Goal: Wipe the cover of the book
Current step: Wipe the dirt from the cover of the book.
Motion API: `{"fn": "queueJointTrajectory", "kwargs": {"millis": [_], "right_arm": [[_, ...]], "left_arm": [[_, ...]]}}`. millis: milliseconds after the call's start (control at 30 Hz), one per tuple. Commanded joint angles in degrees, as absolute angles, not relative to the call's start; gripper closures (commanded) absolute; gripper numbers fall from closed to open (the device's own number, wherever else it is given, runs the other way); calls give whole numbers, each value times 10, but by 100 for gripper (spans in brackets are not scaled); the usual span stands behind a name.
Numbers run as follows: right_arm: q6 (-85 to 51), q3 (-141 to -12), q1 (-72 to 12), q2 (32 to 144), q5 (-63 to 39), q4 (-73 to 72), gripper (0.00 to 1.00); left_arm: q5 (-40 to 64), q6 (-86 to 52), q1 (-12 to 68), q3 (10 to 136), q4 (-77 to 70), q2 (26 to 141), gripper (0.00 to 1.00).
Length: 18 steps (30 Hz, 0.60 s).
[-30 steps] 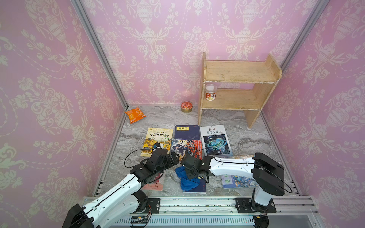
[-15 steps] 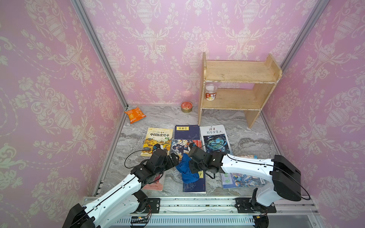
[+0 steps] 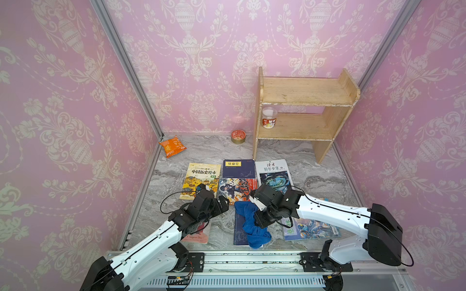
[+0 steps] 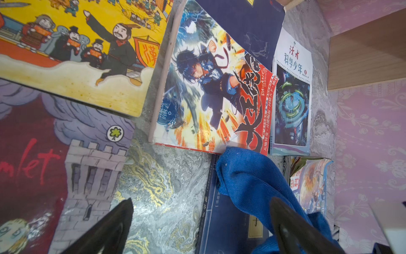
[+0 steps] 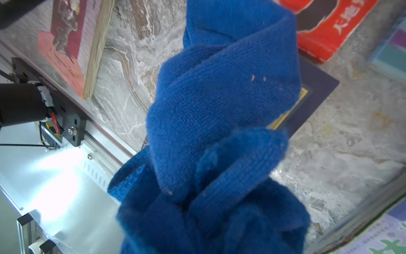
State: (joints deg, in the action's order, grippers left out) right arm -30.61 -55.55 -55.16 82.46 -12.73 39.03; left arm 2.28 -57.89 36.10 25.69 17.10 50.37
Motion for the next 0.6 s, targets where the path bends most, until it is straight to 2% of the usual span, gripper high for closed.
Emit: {"fn": "queueJointTrajectory", "kwargs": {"millis": [0, 67, 167, 300, 567], "right_arm": [[-281, -579, -550, 839, -111, 423, 62], [-289, -586, -553, 848, -66, 400, 36], [-294, -593, -568, 858, -7, 353, 21], [-281, -612, -596, 893, 51, 304, 13], [-321, -618, -604, 1006, 115, 267, 13]], "left_arm": [[32, -571, 356, 254, 164, 515, 1], [36, -572, 356, 257, 163, 521, 1], [35, -573, 356, 258, 164, 518, 1], [31, -570, 356, 258, 170, 514, 1], [34, -574, 356, 253, 163, 515, 1]]}}
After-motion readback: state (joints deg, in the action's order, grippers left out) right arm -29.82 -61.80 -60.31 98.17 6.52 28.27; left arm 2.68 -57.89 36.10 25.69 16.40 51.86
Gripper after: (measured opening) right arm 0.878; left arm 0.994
